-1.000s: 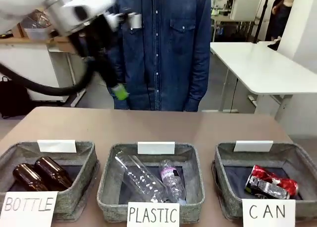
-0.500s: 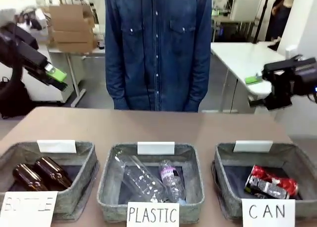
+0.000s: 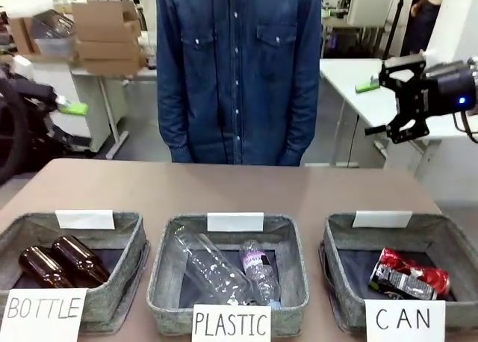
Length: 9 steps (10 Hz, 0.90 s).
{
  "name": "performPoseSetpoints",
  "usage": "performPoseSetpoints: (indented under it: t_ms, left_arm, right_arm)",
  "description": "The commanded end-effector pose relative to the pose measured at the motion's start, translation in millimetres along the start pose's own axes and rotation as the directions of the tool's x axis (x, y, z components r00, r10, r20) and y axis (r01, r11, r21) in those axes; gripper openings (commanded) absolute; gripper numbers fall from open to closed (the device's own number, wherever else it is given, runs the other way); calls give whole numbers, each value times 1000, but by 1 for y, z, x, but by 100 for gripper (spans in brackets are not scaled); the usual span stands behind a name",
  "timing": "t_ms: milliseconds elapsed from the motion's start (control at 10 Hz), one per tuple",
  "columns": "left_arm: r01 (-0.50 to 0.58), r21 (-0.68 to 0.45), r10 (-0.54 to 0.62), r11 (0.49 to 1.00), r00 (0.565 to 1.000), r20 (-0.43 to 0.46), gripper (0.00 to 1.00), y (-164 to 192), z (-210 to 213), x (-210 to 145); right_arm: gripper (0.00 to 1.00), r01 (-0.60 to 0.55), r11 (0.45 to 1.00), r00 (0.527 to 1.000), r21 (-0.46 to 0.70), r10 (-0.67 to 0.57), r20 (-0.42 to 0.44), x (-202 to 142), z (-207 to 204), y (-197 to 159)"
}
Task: Sort the can waste into the basket.
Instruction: Pick up the can waste from the table and place it in the right Fabric basket.
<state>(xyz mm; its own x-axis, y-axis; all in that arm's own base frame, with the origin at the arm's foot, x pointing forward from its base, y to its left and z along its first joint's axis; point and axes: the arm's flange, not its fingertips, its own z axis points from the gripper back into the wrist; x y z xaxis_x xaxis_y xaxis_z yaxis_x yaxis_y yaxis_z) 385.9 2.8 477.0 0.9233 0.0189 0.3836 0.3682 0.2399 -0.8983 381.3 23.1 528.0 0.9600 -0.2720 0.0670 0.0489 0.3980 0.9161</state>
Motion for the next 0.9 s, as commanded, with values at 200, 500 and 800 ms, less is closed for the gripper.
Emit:
performPoseSetpoints:
  t_ms: [200,500,800]
  left_arm:
    - [13,-30,-13,999,1000,-3,87,-7,6,3]
    - [13,-30,-13,999,1000,-3,87,-7,6,3]
    - [13,-30,-13,999,1000,-3,87,-7,6,3]
  right_arm:
    - [100,-23,1000,1000,21,23,-6,-7,-9,-1]
    - [100,-23,1000,1000,21,23,-6,-7,-9,-1]
    - [100,-23,1000,1000,21,23,-6,-7,-9,-1]
